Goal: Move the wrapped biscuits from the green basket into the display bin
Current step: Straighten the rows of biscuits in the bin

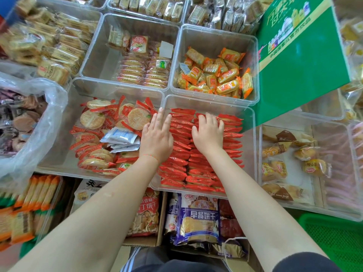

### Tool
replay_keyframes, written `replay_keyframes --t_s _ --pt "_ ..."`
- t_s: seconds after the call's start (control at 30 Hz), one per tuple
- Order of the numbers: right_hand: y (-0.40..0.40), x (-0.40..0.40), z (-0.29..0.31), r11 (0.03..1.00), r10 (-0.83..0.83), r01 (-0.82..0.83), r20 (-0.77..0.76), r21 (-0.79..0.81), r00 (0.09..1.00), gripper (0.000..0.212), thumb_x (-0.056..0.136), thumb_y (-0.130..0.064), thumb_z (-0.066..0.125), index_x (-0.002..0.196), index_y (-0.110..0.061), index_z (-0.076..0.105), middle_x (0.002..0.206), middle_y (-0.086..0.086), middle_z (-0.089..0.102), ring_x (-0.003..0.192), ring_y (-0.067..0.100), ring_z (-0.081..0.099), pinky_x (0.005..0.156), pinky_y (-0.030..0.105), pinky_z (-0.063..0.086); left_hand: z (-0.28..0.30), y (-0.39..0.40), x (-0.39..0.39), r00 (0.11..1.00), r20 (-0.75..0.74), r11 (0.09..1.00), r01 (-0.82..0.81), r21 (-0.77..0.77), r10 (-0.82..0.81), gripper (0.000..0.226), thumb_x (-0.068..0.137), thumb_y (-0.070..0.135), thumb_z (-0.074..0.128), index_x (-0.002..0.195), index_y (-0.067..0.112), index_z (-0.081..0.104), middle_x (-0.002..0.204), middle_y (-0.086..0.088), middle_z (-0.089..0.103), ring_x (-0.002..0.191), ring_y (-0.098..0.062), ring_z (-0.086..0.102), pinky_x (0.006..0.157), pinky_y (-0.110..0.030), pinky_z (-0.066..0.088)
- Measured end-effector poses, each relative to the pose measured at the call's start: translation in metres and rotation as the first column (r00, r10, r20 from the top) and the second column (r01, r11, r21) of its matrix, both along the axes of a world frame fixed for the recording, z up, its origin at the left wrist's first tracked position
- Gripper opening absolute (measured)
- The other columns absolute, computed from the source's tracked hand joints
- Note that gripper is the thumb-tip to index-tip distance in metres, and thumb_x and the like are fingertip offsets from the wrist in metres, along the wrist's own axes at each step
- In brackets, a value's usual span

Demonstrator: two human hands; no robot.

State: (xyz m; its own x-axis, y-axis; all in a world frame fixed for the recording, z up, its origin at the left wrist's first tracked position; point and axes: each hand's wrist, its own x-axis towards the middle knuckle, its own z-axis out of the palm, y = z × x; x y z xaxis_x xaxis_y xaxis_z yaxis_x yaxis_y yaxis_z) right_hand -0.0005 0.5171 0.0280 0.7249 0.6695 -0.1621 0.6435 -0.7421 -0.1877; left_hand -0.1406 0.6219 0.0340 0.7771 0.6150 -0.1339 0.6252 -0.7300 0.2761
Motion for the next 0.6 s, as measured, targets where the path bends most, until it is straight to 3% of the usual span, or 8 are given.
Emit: replay_keyframes --t_s 0.07,0.13,0.2,0.23,0.3,0.37,0.6 --pt "0.007 -0.016 0.012 0.992 0.041 -0.044 0.028 0.122 0.999 0.029 0.093 -0.027 0.05 0.116 -0.011 0.058 0.118 0.011 0.058 0.113 0.03 0.053 0.095 0.044 0.04 0.0 0.001 0.0 1.0 0.012 1.0 -0.006 -0.003 0.006 0.057 0.099 0.027 0.033 0.154 0.021 0.02 0.164 -0.004 0.002 0.15 -0.022 0.008 0.117 -0.043 0.018" --pt "0.01 -0.032 0.022 0.983 0.132 -0.097 -0.231 0.156 0.964 0.017 0.09 -0.026 0.055 0.1 -0.013 0.06 0.1 0.007 0.064 0.096 0.03 0.06 0.076 0.037 0.047 0.0 0.001 0.0 1.0 0.014 1.0 -0.008 -0.006 0.008 0.057 0.099 0.026 0.032 0.154 0.022 0.021 0.164 -0.004 0.003 0.15 -0.022 0.008 0.117 -0.043 0.018" --pt "0.011 -0.046 0.027 0.972 0.21 -0.237 -0.484 0.007 0.85 0.022 0.086 -0.035 0.064 0.099 -0.017 0.063 0.097 0.001 0.066 0.093 0.026 0.064 0.068 0.032 0.047 0.0 0.001 0.001 1.0 0.018 1.0 -0.011 -0.007 0.011 0.056 0.099 0.026 0.033 0.154 0.022 0.023 0.164 -0.003 0.004 0.15 -0.022 0.009 0.116 -0.042 0.019" --pt "0.011 -0.051 0.028 0.944 0.237 -0.321 -0.532 -0.07 0.813 0.033 0.082 -0.041 0.07 0.105 -0.019 0.063 0.099 -0.001 0.065 0.094 0.024 0.063 0.067 0.031 0.046 -0.001 0.001 0.001 1.0 0.023 1.0 -0.012 -0.004 0.012 0.055 0.099 0.025 0.034 0.153 0.022 0.024 0.164 -0.004 0.006 0.15 -0.022 0.011 0.116 -0.042 0.02" --pt "0.01 -0.058 0.026 0.892 0.286 -0.417 -0.497 -0.173 0.819 0.061 0.074 -0.048 0.078 0.124 -0.023 0.055 0.112 0.001 0.059 0.102 0.024 0.06 0.073 0.033 0.048 -0.002 0.001 0.001 0.999 0.036 1.0 -0.011 -0.003 0.011 0.055 0.099 0.024 0.035 0.153 0.022 0.026 0.164 -0.004 0.008 0.15 -0.023 0.013 0.114 -0.042 0.02" --pt "0.009 -0.06 0.02 0.877 0.333 -0.438 -0.406 -0.198 0.851 0.073 0.074 -0.048 0.079 0.134 -0.023 0.047 0.12 0.004 0.054 0.11 0.027 0.056 0.077 0.037 0.048 -0.003 0.002 0.001 0.999 0.043 1.0 -0.011 -0.006 0.011 0.054 0.099 0.023 0.035 0.153 0.022 0.027 0.163 -0.004 0.009 0.15 -0.023 0.013 0.114 -0.042 0.021" --pt "-0.008 -0.069 0.02 0.95 0.31 -0.308 -0.197 0.043 0.93 0.027 0.09 -0.032 0.065 0.109 -0.016 0.055 0.107 0.004 0.061 0.101 0.028 0.061 0.067 0.033 0.04 -0.003 0.001 0.0 0.997 0.076 1.0 -0.018 -0.017 0.019 0.052 0.1 0.023 0.033 0.152 0.021 0.028 0.163 -0.003 0.011 0.15 -0.022 0.012 0.114 -0.043 0.019"
